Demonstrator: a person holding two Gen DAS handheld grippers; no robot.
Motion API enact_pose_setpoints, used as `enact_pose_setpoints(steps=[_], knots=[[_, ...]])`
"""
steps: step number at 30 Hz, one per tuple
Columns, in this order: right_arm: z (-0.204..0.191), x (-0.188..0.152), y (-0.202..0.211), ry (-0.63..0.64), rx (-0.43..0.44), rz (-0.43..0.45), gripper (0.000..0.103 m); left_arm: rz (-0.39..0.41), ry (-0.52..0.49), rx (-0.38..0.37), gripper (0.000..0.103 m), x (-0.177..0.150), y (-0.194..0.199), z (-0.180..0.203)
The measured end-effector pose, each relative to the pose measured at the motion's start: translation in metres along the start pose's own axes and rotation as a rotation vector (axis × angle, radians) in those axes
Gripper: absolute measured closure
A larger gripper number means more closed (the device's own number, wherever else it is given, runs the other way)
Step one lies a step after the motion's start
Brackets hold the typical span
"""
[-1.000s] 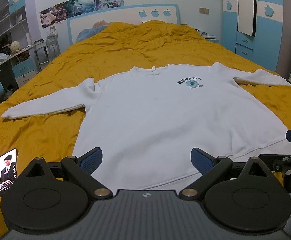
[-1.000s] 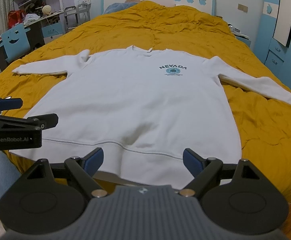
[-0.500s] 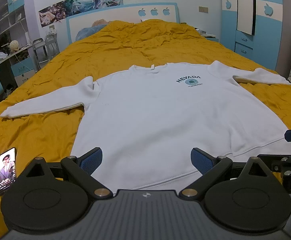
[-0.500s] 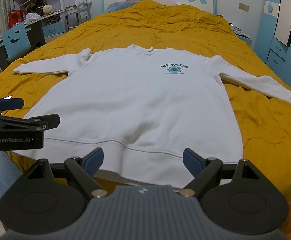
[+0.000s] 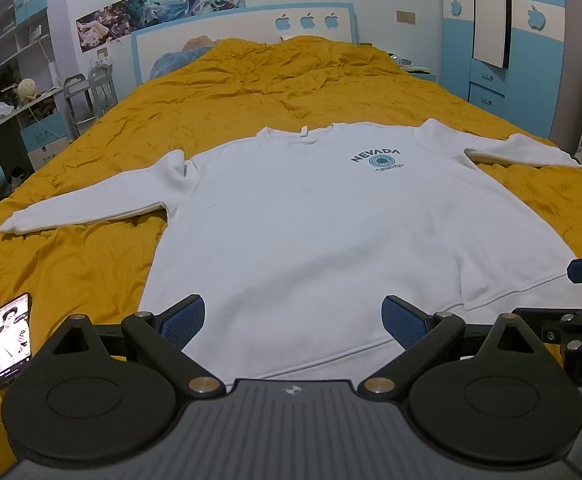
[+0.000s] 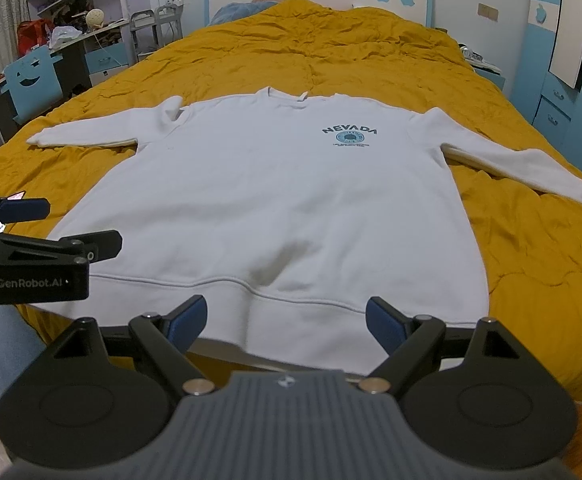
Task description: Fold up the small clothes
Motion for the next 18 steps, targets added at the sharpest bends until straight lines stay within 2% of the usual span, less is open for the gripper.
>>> enact_pose_setpoints(steps=[18], knots=[[0.0002, -0.0001, 0.0, -0.002, 0.0, -0.004, 0.021, -0.004, -0.001, -0.001, 0.0, -0.0021, -0.0011, 0.0029]])
Point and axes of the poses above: each gripper's, at about its wrist camera, not at the fingertips, and y roughly against the way its jaws point, z to its right, x to its top, the point moved 9 cm from there along -y, roughly the way its jaws point, and after that the axes turned 2 degrees about -x, right-handed, at the moved point
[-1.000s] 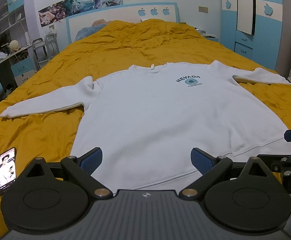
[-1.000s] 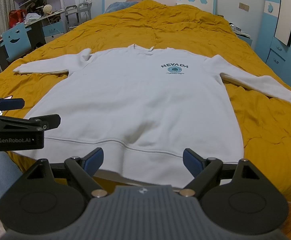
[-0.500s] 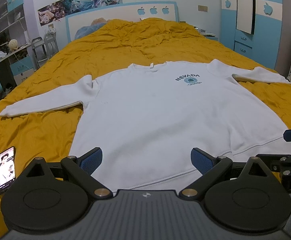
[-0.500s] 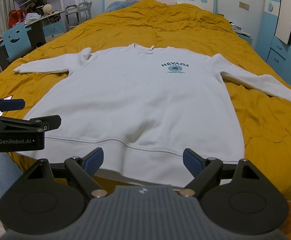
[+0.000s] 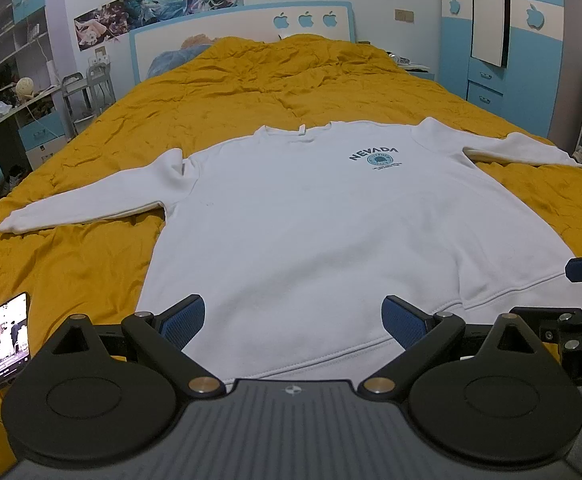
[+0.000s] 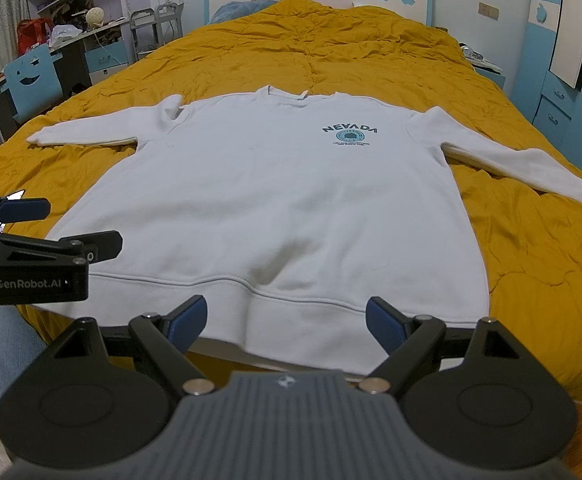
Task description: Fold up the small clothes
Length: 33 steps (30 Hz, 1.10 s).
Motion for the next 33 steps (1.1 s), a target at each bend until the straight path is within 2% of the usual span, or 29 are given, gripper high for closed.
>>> enact_pose_setpoints(steps=[12, 20, 24, 27, 29, 33], knots=[[0.001, 0.001, -0.003, -0.003, 0.004, -0.013, 0.021, -0.029, 0.009, -0.013, 0.0, -0.005, -0.003, 0.003], [0.014, 0.002, -0.008, -0.025, 0.023, -0.016, 0.021, -0.056, 0.012, -0.024, 0.0, -0.002, -0.012, -0.013], [0.052, 0.004, -0.017, -0.072, -0.027, -0.026, 0.022, -0.108, 0.017, -0.006, 0.0, -0.005, -0.027, -0.033], [0.091, 0.003, -0.024, -0.12, -0.09, -0.054, 0.029, -0.158, 0.045, 0.004, 0.0, -0.01, -0.036, -0.049], [0.117, -0.001, -0.029, -0.146, -0.141, -0.077, 0.03, -0.183, 0.063, -0.006, 0.0, -0.014, -0.041, -0.056], [0.156, -0.016, -0.038, -0.216, -0.185, -0.158, 0.045, -0.221, 0.059, -0.027, 0.005, -0.022, -0.047, -0.059]])
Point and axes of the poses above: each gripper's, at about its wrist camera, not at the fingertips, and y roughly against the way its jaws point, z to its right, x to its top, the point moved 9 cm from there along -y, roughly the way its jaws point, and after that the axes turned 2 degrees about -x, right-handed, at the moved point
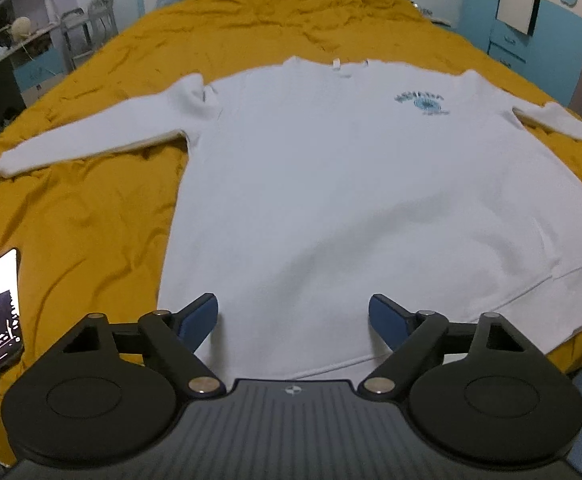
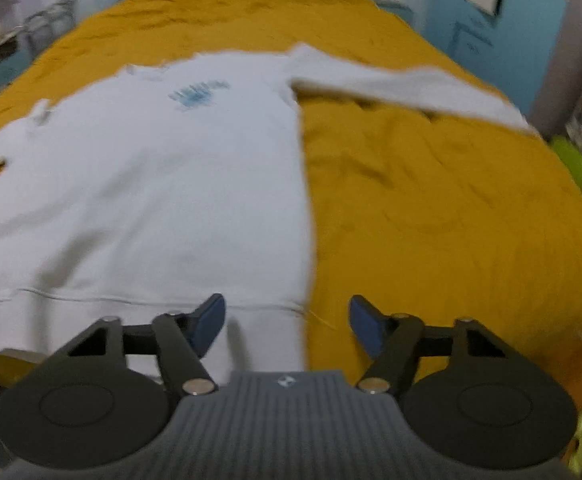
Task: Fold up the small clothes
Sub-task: 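Grasp the sweatshirt sleeve cuff with the left gripper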
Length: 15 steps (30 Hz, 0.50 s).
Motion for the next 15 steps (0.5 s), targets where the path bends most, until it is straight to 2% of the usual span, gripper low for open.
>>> enact_pose_setpoints(steps=[2, 3, 6, 9, 12, 15], knots=[[0.008, -0.007, -0.007, -0.031, 0.017, -0.049, 0.05, -0.015, -0.013, 0.0, 0.006, -0.002, -0.004, 0.0], [0.01, -0.01, -0.01, -0.042, 0.029, -0.067, 0.057, -0.019, -0.019, 0.0, 0.007, -0.002, -0.005, 0.001], [0.001, -0.014, -0.007, -0.022, 0.096, -0.104, 0.101, -0.029, -0.036, 0.001, 0.007, 0.002, -0.007, 0.002], [-0.007, -0.003, 0.008, 0.055, 0.095, -0.081, 0.102, -0.042, -0.054, 0.005, 0.008, 0.006, -0.01, 0.002], [0.0, 0.01, 0.032, 0.066, 0.092, -0.057, 0.103, -0.06, -0.08, 0.004, 0.008, 0.007, -0.012, 0.002], [0.012, 0.01, 0.039, 0.059, 0.096, -0.099, 0.103, -0.09, -0.102, 0.01, 0.008, 0.004, -0.018, -0.001]])
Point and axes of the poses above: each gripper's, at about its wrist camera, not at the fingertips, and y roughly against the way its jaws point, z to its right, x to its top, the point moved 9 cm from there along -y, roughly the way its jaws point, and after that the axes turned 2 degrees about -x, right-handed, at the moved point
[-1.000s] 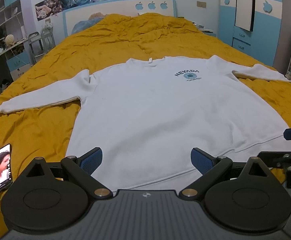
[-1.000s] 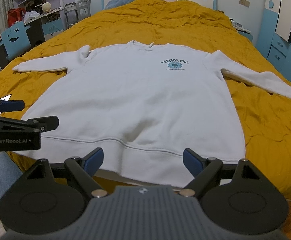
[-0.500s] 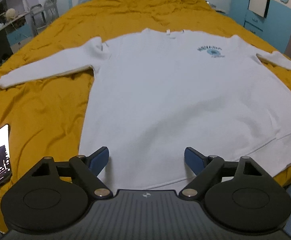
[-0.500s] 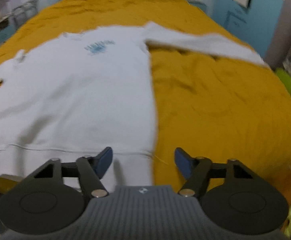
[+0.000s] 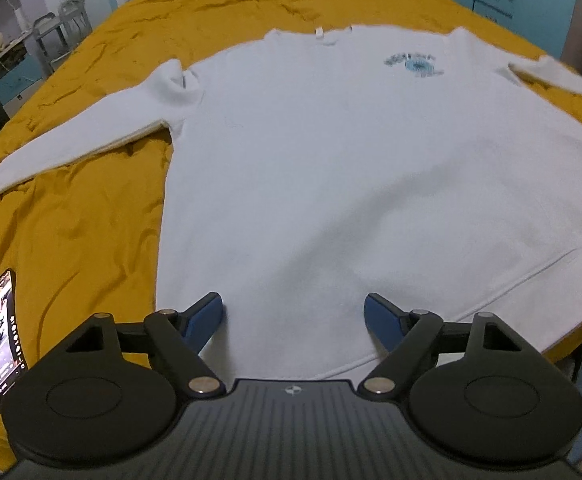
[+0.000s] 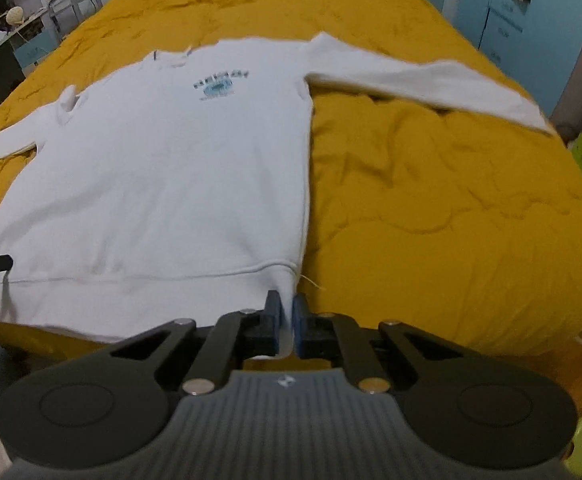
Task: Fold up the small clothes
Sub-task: 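Grasp the sweatshirt sleeve cuff with the left gripper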
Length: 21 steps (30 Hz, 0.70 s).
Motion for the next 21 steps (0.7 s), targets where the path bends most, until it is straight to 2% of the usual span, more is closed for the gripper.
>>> enact_pose_setpoints(steps=[4, 6, 9, 11, 12, 13, 15, 19, 21], knots=[[-0.002, -0.016, -0.025, 0.022, -0.015, -0.104, 0.103, -0.036, -0.001, -0.011, 0.008, -0.002, -0.003, -0.006], [-0.004, -0.018, -0.034, 0.05, -0.03, -0.127, 0.102, -0.049, -0.015, -0.022, 0.009, 0.002, -0.001, -0.008], [-0.012, -0.005, -0.034, 0.145, -0.054, -0.143, 0.096, -0.006, -0.031, -0.038, 0.012, 0.017, 0.007, -0.015], [-0.019, 0.013, -0.026, 0.212, -0.082, -0.093, 0.068, 0.044, -0.011, -0.039, 0.011, 0.036, 0.015, -0.03], [-0.022, 0.025, -0.02, 0.238, -0.095, -0.054, 0.045, 0.061, 0.003, -0.035, 0.011, 0.042, 0.016, -0.037], [-0.026, 0.039, -0.014, 0.257, -0.102, -0.003, 0.041, 0.088, 0.036, -0.017, 0.011, 0.053, 0.017, -0.052], [-0.036, 0.062, -0.009, 0.278, -0.092, 0.061, 0.041, 0.125, 0.095, 0.019, 0.011, 0.068, 0.017, -0.077], [-0.059, 0.098, -0.023, 0.236, -0.055, 0.112, 0.037, 0.211, 0.251, 0.089, 0.011, 0.095, 0.012, -0.155], [-0.075, 0.113, -0.036, 0.219, -0.032, 0.125, 0.03, 0.242, 0.354, 0.134, 0.012, 0.106, 0.008, -0.206]])
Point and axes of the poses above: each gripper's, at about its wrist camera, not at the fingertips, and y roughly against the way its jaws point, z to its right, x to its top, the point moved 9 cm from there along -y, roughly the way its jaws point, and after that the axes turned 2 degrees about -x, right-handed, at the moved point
